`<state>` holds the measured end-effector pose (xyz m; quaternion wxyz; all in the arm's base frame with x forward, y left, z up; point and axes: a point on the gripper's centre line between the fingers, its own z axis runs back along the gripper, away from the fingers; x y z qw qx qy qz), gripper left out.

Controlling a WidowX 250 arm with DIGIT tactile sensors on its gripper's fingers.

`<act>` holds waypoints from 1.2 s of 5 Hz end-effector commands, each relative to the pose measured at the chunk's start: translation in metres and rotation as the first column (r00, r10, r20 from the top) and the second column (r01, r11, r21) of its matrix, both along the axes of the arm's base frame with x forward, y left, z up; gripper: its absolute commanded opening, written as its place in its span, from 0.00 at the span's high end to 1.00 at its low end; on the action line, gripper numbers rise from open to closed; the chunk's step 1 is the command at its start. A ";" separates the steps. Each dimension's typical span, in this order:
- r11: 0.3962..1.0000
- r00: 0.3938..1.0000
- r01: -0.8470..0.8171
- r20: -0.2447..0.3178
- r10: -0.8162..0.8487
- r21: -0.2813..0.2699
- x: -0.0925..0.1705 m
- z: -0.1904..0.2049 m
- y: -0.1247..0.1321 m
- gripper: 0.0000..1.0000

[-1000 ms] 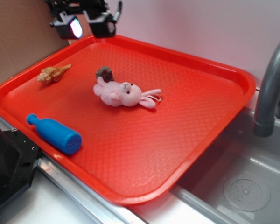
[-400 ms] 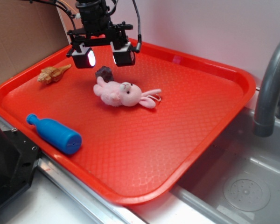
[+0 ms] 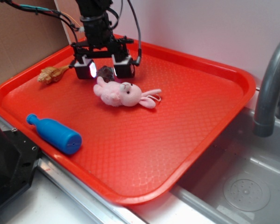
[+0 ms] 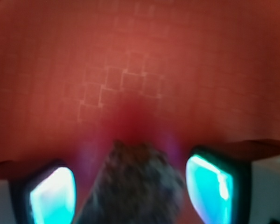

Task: Grab the rock.

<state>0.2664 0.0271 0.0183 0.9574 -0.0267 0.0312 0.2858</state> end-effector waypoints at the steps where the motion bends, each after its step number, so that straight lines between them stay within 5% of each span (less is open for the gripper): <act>1: 0.999 0.999 -0.014 0.047 0.012 0.033 0.010 0.010 0.006 1.00; 3: 0.993 0.993 0.109 0.043 -0.112 0.054 -0.004 0.055 0.003 1.00; 5: 0.944 0.934 0.315 0.144 -0.327 0.101 -0.058 0.134 -0.015 1.00; 6: 0.908 0.900 0.397 0.135 -0.413 0.134 -0.084 0.163 -0.021 1.00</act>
